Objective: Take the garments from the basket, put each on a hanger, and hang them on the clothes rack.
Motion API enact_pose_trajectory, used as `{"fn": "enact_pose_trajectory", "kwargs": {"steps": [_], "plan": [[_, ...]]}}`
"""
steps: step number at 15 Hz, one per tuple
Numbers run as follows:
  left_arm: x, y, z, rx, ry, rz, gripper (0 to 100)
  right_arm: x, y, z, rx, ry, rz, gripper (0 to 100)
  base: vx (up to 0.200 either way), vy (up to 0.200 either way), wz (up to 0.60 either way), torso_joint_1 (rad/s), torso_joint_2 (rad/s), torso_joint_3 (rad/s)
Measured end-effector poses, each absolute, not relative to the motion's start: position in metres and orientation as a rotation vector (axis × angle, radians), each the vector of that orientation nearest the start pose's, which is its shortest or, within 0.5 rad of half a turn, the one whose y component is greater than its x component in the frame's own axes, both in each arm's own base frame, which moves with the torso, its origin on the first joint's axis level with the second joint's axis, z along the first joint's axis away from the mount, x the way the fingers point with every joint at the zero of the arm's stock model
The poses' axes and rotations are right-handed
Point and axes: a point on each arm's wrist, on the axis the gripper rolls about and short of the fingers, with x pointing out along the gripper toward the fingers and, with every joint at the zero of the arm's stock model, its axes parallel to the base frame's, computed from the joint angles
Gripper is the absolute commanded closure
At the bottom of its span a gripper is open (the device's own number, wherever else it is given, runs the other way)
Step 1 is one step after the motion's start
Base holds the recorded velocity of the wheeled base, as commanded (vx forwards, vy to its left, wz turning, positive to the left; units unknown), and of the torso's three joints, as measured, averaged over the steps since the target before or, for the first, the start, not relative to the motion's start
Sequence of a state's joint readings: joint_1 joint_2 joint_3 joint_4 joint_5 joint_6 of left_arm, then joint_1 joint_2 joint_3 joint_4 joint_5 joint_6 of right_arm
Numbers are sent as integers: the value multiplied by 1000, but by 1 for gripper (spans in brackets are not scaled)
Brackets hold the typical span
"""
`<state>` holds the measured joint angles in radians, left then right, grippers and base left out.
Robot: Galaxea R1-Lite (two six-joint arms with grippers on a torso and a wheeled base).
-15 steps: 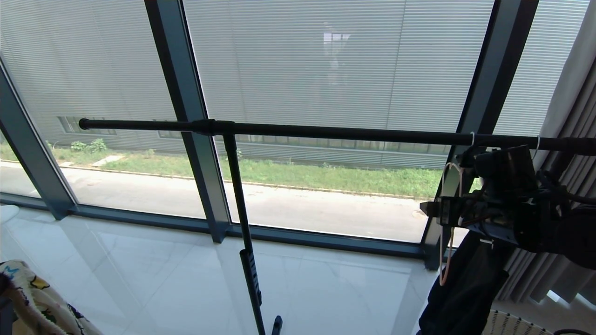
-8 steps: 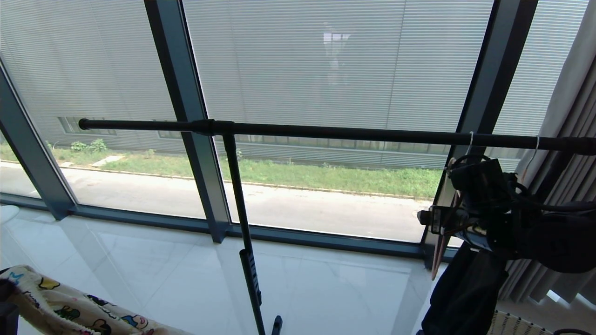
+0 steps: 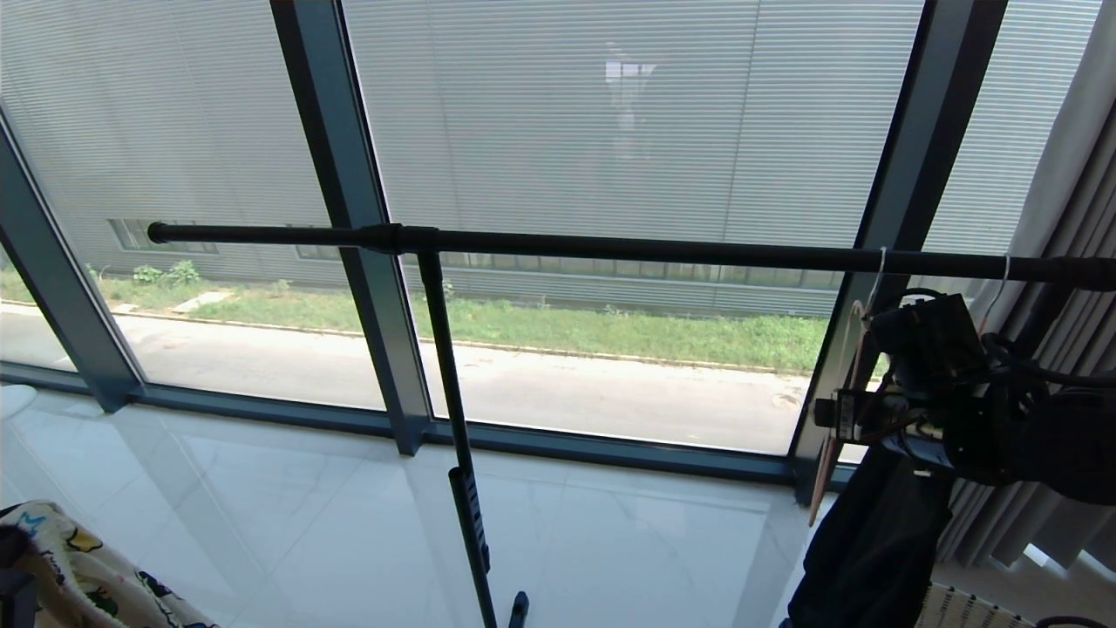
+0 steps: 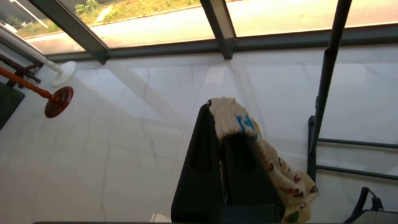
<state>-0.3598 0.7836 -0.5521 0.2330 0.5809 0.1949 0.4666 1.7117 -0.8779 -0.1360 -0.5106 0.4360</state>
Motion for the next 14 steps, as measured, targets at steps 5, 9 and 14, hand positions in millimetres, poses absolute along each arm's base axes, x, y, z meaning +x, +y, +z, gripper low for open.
{"fn": "enact_pose_trajectory", "kwargs": {"steps": [5, 9, 14], "plan": [[63, -11, 201, 403, 435, 176, 100, 258, 112, 165, 105, 581, -189, 0, 0, 0, 0, 0, 0, 0], [63, -11, 202, 401, 432, 177, 100, 254, 110, 170, 106, 574, -187, 0, 0, 0, 0, 0, 0, 0], [63, -11, 204, 401, 424, 177, 100, 258, 112, 164, 96, 597, -180, 0, 0, 0, 0, 0, 0, 0]]}}
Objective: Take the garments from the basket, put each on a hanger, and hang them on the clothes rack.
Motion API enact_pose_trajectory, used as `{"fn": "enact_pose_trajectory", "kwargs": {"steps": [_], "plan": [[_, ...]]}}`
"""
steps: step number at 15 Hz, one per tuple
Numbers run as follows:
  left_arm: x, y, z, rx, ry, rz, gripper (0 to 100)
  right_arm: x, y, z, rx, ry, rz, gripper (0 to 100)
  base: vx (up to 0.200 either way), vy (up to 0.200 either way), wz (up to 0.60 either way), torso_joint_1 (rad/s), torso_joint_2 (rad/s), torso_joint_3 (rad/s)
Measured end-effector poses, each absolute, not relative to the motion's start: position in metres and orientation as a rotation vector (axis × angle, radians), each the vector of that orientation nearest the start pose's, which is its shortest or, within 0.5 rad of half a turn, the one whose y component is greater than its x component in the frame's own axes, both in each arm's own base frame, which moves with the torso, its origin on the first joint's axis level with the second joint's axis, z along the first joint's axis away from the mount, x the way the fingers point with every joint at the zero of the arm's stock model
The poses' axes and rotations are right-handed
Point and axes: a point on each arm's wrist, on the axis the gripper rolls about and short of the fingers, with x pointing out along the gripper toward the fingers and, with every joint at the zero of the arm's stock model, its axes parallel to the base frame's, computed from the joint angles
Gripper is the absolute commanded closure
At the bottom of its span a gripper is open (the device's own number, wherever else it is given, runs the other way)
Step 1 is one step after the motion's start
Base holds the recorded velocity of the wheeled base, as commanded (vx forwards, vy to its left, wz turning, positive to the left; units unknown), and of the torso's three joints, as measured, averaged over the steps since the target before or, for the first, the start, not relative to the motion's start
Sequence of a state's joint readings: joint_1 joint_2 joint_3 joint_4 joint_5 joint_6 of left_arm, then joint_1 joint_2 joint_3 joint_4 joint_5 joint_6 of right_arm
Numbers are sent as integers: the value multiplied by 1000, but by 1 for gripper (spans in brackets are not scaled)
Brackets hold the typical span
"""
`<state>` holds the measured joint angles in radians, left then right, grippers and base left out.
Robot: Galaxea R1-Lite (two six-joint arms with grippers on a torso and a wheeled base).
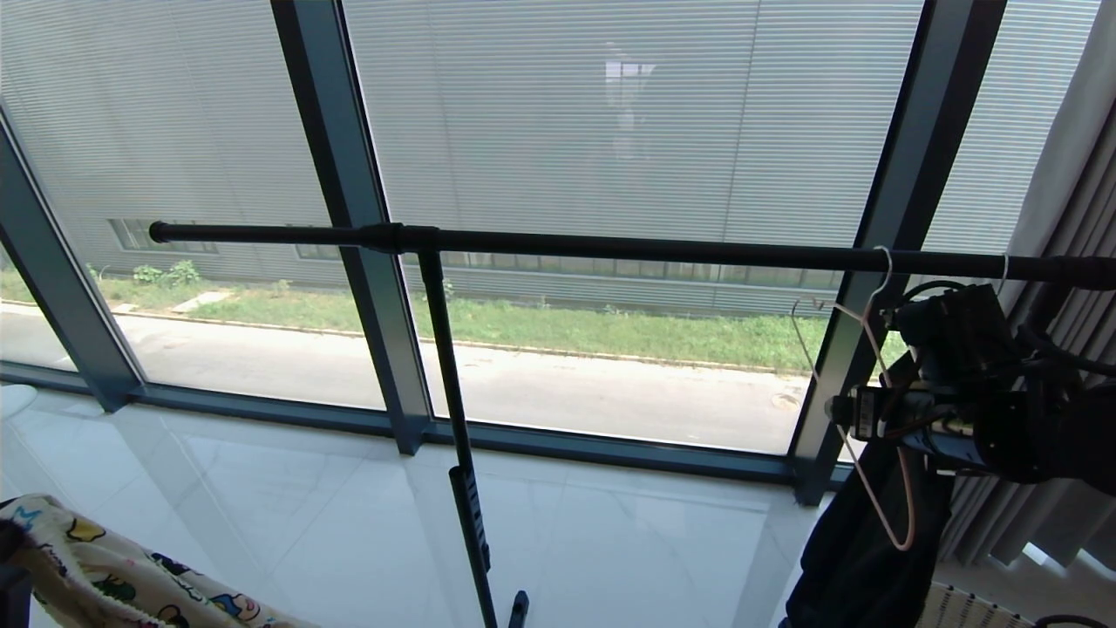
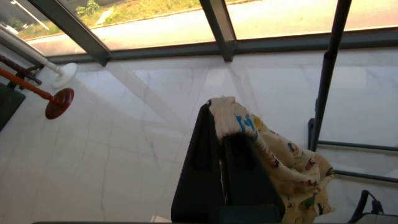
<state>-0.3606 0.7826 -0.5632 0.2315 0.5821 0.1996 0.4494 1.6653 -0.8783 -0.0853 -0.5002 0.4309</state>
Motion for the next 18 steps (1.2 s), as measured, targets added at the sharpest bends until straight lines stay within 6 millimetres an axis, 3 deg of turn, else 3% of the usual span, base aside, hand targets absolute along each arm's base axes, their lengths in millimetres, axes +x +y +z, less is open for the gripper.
{"fn": "enact_pose_trajectory", "kwargs": {"steps": [2, 3, 13, 18], "plan": [[63, -11, 206, 400, 419, 179, 100, 261, 114, 159, 90, 611, -178, 0, 0, 0, 0, 0, 0, 0], [63, -11, 206, 399, 417, 179, 100, 263, 114, 157, 91, 618, -175, 100, 0, 0, 0, 0, 0, 0], [63, -11, 207, 399, 415, 178, 100, 267, 113, 157, 90, 619, -178, 100, 0, 0, 0, 0, 0, 0], [63, -11, 207, 398, 416, 178, 100, 262, 110, 173, 118, 546, -164, 100, 0, 0, 0, 0, 0, 0]]}}
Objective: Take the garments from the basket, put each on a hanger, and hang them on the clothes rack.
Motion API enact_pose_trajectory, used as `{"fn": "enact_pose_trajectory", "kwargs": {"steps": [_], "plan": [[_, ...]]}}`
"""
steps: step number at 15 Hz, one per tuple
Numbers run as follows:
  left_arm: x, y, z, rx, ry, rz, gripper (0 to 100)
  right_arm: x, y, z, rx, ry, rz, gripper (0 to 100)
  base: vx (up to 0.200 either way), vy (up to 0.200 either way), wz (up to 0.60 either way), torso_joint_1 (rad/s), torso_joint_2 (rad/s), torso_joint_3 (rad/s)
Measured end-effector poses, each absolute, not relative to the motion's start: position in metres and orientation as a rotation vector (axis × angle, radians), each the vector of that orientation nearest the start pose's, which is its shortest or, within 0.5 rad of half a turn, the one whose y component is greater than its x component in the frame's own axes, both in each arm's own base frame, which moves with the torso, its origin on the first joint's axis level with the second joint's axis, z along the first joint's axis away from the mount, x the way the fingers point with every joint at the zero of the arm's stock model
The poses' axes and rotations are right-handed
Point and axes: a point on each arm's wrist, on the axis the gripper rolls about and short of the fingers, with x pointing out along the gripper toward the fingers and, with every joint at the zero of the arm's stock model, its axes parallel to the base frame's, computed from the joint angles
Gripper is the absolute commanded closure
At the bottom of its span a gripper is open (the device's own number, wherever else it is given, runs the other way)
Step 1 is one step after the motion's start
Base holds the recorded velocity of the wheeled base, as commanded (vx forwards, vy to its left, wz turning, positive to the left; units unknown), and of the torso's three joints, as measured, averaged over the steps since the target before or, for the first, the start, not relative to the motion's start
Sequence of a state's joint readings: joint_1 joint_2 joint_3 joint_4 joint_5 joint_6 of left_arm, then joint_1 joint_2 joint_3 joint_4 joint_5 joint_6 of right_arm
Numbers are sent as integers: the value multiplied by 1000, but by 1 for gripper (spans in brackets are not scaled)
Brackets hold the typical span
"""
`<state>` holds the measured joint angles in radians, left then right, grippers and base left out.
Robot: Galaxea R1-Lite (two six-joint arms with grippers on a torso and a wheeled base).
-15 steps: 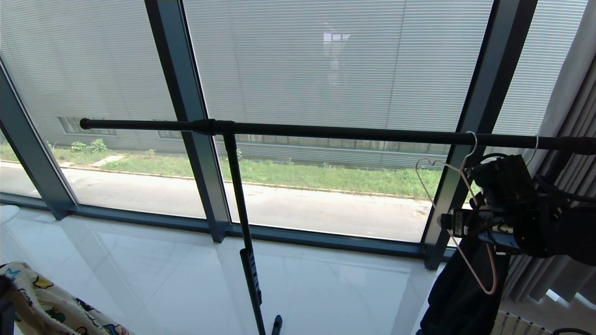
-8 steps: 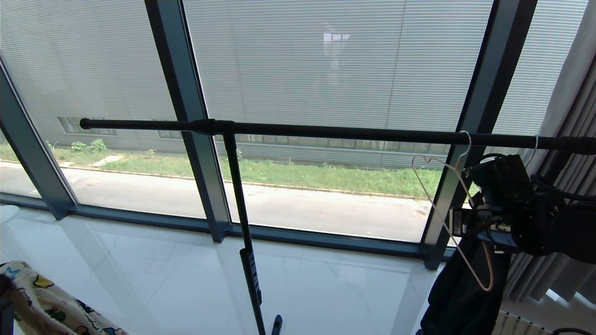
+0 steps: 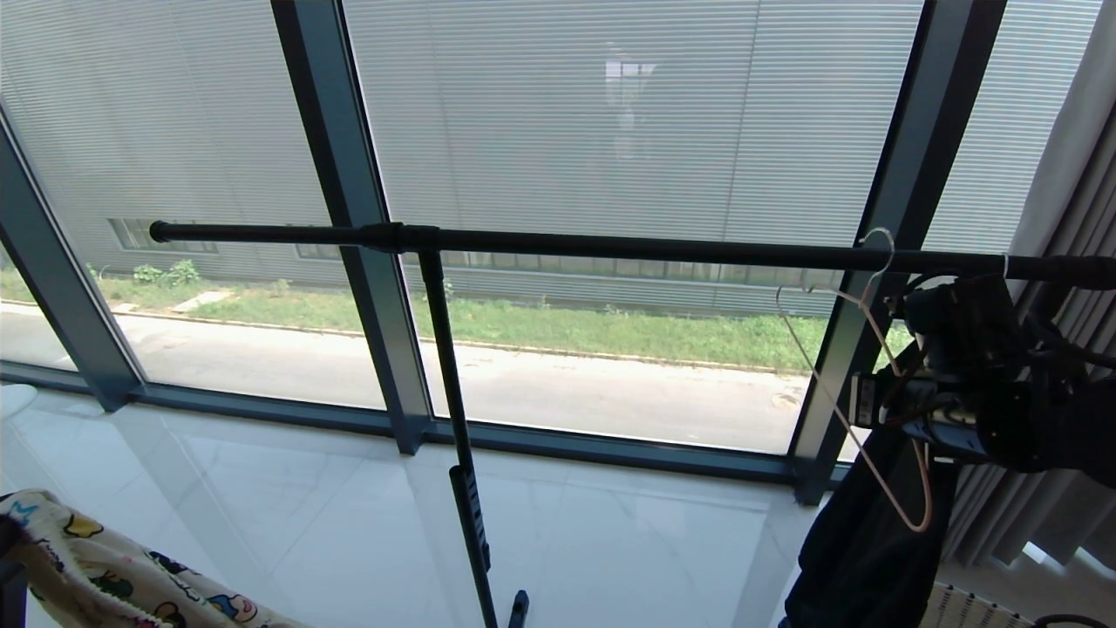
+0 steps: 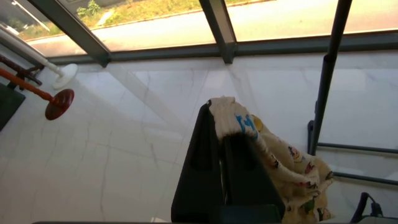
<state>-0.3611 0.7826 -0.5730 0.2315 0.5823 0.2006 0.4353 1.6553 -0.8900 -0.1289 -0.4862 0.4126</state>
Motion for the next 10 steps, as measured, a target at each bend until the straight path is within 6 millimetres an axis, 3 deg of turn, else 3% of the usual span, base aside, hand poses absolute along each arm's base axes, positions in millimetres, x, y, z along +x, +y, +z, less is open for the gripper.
{"fn": "enact_pose_trajectory", "kwargs": {"steps": [5, 9, 10], "plan": [[63, -11, 207, 398, 415, 179, 100, 242, 102, 198, 117, 415, -117, 100, 0, 0, 0, 0, 0, 0], [64, -11, 208, 398, 413, 178, 100, 218, 93, 188, 8, 346, -65, 100, 0, 0, 0, 0, 0, 0], [64, -11, 209, 396, 409, 179, 100, 211, 90, 186, -9, 339, -49, 100, -200, 0, 0, 7, 2, 2]]}}
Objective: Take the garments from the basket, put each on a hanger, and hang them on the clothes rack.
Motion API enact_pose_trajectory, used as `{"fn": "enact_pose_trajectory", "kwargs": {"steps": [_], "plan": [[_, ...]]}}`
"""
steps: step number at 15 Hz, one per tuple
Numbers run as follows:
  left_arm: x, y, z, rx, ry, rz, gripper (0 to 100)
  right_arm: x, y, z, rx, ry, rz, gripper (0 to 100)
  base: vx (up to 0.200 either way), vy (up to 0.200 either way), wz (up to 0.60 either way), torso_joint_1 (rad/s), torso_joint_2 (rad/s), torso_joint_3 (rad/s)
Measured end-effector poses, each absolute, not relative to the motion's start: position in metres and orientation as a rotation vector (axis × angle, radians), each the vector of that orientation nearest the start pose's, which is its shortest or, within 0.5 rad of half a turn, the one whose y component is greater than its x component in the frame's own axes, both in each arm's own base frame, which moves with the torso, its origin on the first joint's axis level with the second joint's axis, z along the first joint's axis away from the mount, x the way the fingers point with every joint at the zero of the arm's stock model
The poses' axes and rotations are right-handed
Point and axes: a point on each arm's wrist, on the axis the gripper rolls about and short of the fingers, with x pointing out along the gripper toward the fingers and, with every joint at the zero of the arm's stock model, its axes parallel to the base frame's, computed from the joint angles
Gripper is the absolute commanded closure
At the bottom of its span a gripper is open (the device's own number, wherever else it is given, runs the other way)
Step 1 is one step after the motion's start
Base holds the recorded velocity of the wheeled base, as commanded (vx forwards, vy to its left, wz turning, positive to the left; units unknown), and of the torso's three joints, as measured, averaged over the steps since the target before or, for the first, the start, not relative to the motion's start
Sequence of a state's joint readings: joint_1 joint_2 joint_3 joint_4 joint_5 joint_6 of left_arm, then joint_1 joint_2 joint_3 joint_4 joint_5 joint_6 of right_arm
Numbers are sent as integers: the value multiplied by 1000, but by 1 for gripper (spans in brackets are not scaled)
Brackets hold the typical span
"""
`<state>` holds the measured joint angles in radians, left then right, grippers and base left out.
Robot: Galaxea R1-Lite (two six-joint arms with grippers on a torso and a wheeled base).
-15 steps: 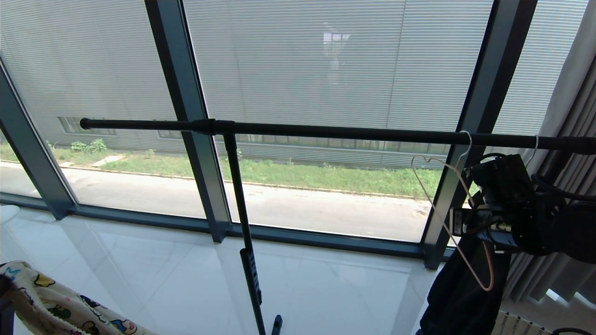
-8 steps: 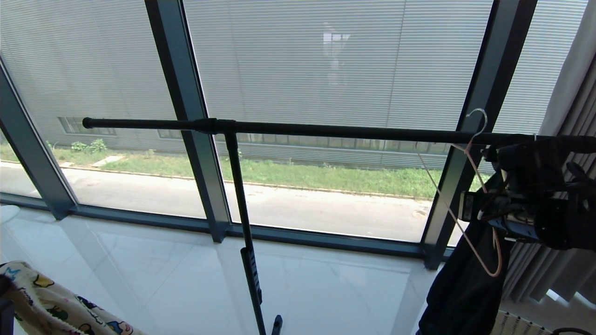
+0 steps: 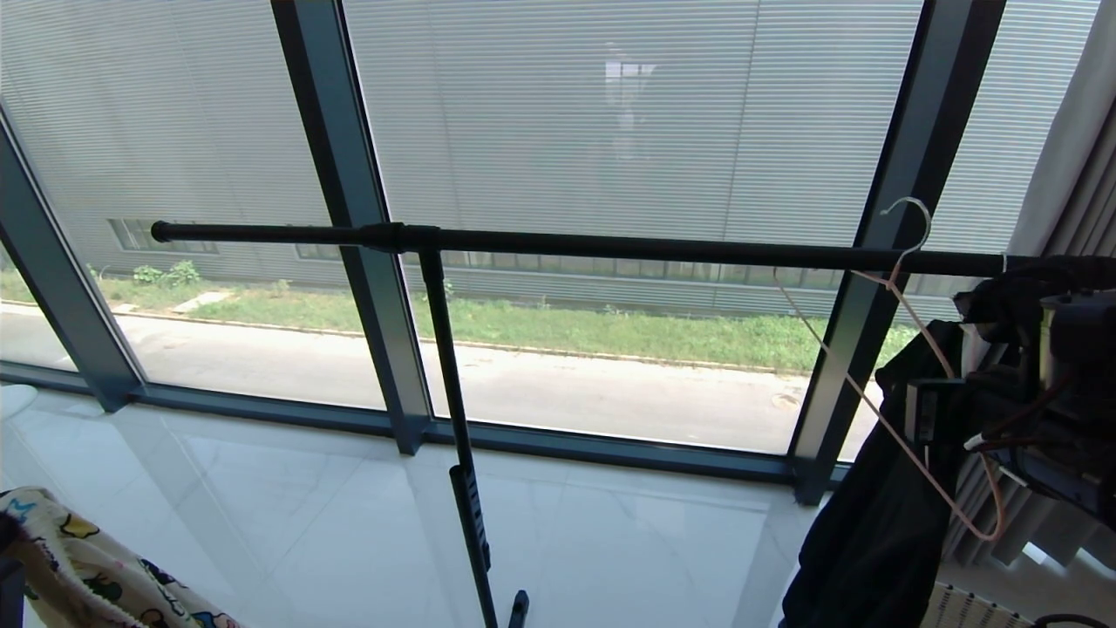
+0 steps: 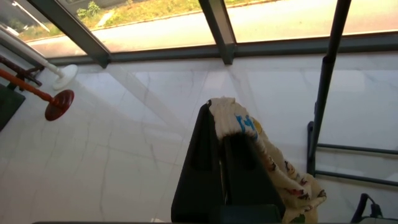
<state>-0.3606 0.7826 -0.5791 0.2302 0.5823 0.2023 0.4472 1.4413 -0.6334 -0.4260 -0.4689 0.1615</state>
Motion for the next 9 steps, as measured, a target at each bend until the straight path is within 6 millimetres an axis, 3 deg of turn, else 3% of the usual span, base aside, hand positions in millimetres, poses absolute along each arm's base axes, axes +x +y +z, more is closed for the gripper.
{"fn": "enact_pose_trajectory", "kwargs": {"steps": [9], "plan": [[64, -11, 212, 395, 398, 178, 100, 174, 91, 191, -30, 296, 88, 100, -200, 0, 0, 2, 3, 4]]}}
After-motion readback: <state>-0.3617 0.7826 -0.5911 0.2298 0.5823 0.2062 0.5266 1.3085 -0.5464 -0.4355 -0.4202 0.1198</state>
